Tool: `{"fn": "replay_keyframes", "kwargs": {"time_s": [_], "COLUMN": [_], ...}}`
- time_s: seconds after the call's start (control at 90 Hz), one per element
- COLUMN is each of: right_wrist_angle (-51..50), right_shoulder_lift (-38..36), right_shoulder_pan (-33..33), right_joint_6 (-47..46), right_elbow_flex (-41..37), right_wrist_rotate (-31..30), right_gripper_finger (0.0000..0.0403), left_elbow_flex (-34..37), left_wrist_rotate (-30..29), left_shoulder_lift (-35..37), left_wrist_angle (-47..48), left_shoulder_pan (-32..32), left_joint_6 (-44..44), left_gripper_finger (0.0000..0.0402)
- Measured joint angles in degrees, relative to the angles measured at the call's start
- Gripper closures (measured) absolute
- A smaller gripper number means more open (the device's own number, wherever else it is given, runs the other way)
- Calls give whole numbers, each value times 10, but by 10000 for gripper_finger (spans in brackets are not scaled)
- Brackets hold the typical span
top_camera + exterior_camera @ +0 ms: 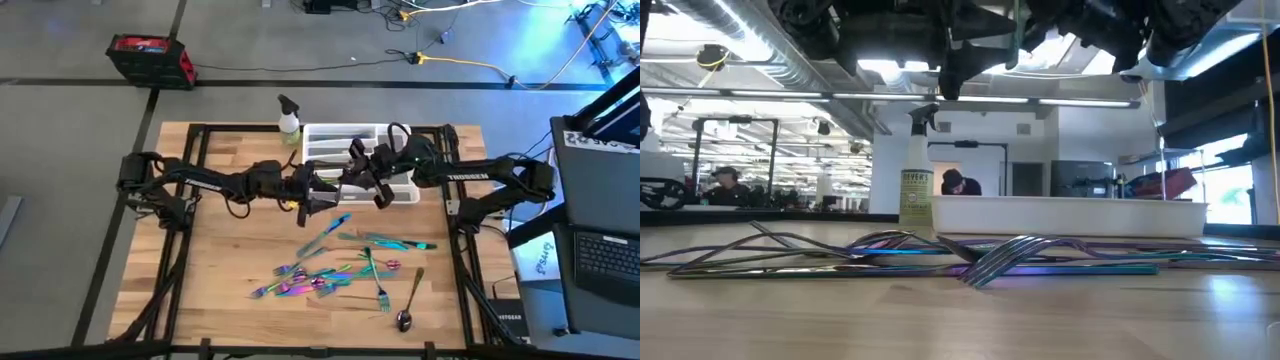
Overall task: Sort silverware
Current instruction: Put the blue fork on the white silverware tray
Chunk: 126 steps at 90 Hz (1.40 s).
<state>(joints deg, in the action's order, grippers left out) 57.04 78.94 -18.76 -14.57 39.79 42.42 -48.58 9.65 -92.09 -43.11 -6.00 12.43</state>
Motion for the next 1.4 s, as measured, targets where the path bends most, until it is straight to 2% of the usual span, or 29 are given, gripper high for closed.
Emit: {"fn": "replay_keyframes", "kwargs": {"time_s": [0.411,0.778,0.922,1.222,1.4], "right_wrist_angle": [1,3,10,17,14], "right_shoulder_lift": [1,31,31,31,31], "right_shoulder_pan": [0,0,0,0,0], "right_joint_6": [3,-1,-8,-17,-19], "right_elbow_flex": [0,0,0,0,0], "right_wrist_rotate": [-8,-8,-7,-3,-3], "right_gripper_finger": [403,403,403,403,403], "left_elbow_flex": [0,0,0,0,0], "left_wrist_rotate": [-8,-20,-30,-44,-41], "left_shoulder_lift": [0,0,0,0,0], "left_wrist_angle": [0,0,0,0,0], "left_shoulder_pan": [4,4,4,7,6], "left_joint_6": [7,7,4,-9,-9], "left_gripper_finger": [196,201,238,351,382]}}
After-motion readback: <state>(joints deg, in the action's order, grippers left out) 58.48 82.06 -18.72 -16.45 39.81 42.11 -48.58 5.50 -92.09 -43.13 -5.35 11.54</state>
